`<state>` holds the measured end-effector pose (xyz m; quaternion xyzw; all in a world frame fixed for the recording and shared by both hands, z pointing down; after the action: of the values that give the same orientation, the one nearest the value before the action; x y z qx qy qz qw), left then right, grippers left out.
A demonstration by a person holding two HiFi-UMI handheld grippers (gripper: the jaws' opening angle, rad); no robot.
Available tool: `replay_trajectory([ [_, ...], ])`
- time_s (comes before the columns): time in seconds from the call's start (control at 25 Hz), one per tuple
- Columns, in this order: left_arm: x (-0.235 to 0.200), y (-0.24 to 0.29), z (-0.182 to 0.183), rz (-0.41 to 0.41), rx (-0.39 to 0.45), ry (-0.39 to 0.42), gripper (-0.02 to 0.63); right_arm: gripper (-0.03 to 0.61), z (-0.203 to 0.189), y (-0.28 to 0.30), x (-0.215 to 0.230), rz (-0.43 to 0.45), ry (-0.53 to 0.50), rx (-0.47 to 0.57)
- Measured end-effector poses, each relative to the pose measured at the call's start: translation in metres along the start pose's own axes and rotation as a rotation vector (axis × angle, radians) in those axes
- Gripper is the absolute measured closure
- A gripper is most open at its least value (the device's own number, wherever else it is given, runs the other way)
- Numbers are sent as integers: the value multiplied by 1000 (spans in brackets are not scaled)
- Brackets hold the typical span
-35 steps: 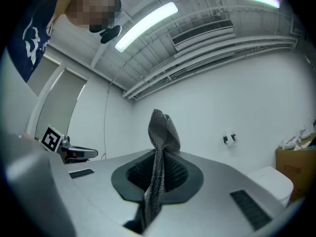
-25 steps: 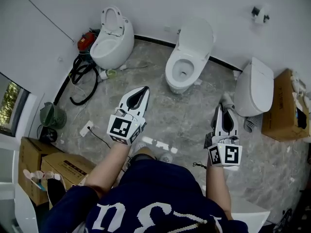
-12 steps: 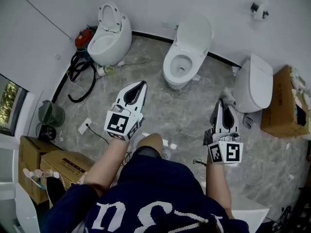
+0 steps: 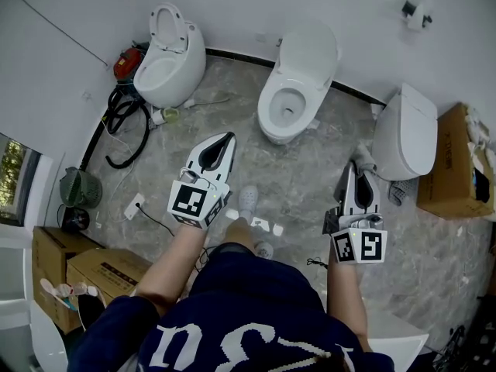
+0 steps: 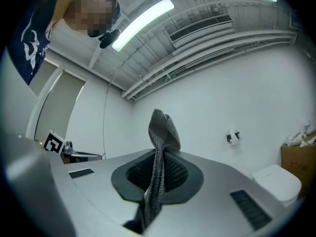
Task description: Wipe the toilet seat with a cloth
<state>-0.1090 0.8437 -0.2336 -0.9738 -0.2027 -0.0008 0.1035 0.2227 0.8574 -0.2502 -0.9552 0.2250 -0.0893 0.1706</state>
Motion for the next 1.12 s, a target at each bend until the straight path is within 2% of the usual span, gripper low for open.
replay_trajectory([
  [0.24, -46, 59, -22, -9, -2, -4, 594, 552, -36, 72, 16, -6, 3, -23],
  [0.6, -151, 181, -47, -73, 7, 34, 594, 552, -88, 221, 39, -36, -27, -39],
  [0.8, -186, 242, -56, -133, 19, 10, 594, 552, -101, 278, 48, -63, -40, -25],
  [0.92, -201, 269, -64, -142, 32, -17, 594, 552, -110, 301, 54, -69, -41, -39],
  [1.12, -212, 306, -83, -147, -11, -32, 594, 552, -127, 336, 80, -67, -32, -64],
])
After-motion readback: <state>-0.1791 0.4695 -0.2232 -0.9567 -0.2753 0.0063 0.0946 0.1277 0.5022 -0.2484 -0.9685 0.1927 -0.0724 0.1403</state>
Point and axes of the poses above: the fingertips, and each gripper's own axes: y forward along the fingers, x to its right, z out of its top, the point moved 10 cm from there along -y, backward along the fingers, and after that the axes turned 11 degrees about x, right-handed, at the moved point
